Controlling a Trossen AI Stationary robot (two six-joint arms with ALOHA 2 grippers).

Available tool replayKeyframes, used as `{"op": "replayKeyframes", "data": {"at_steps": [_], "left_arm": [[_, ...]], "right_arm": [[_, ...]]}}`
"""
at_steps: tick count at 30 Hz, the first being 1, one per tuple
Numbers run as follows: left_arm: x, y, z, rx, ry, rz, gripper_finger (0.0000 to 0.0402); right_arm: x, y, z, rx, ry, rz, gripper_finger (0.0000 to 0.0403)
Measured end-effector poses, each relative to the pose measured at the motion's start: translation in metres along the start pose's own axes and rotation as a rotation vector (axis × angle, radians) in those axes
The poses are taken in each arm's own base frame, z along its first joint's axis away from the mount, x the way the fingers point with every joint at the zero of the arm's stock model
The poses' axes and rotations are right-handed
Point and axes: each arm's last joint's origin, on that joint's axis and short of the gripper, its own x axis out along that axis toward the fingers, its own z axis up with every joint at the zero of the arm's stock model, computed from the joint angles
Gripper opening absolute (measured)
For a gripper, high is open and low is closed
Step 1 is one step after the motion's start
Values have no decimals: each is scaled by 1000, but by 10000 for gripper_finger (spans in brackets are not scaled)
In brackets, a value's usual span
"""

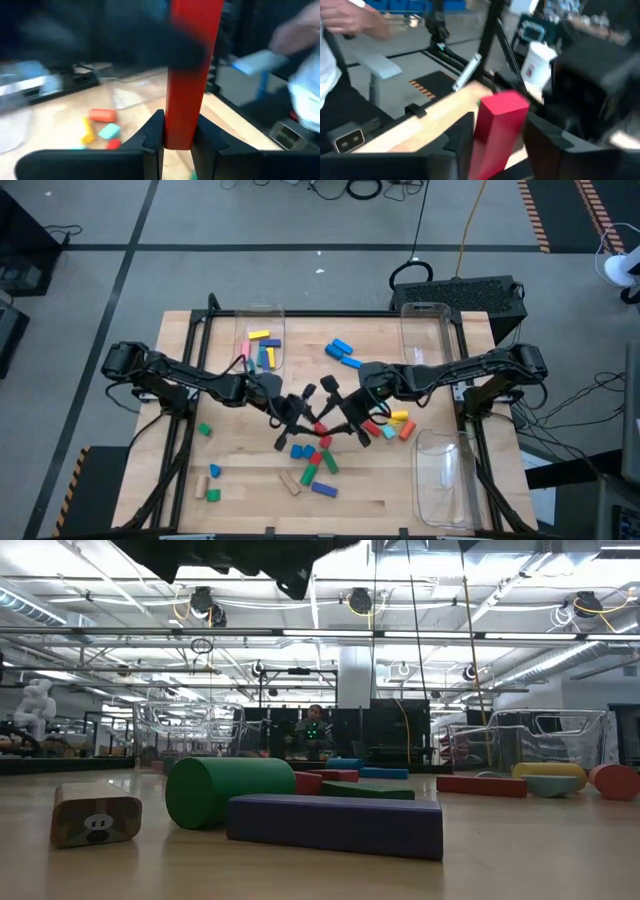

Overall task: Sort blocks by size
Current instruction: Put the red rectangle block into the top left transparent bin

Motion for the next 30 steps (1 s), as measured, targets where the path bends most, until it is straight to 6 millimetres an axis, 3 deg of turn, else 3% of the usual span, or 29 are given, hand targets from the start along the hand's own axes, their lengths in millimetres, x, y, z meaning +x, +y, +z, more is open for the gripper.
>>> {"op": "replayKeyframes", "data": {"at_steps": [6, 12, 16, 21, 27, 30], "left_arm": [[-3, 2, 4, -41, -8, 72, 65], [-16, 7, 12, -68, 11, 218, 64], [-28, 9, 17, -95, 40, 309, 64], [-51, 12, 19, -183, 136, 528, 64], [-89, 21, 4, -360, 344, 909, 64], [-107, 28, -7, -450, 442, 1013, 64]], "right_arm": [[-6, -7, -6, 103, 68, -66, 227], [-19, -6, 1, 159, 86, -70, 264], [-41, -2, 15, 193, 101, -100, 275], [-66, 2, 25, 280, 186, -288, 278], [-76, 5, 14, 420, 344, -469, 273], [-75, 6, 3, 476, 384, -511, 272]]}}
